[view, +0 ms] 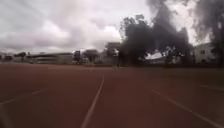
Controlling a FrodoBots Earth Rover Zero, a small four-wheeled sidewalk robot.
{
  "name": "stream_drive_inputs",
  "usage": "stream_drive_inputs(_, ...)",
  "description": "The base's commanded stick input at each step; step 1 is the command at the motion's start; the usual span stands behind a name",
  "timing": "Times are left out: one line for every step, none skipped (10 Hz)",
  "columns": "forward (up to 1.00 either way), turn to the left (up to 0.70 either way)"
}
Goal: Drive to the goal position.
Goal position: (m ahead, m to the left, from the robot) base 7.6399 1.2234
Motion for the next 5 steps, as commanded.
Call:
stream_drive_inputs(0.85, 0.00)
stream_drive_inputs(0.85, 0.00)
stream_drive_inputs(0.85, 0.00)
stream_drive_inputs(0.85, 0.00)
stream_drive_inputs(0.85, -0.34)
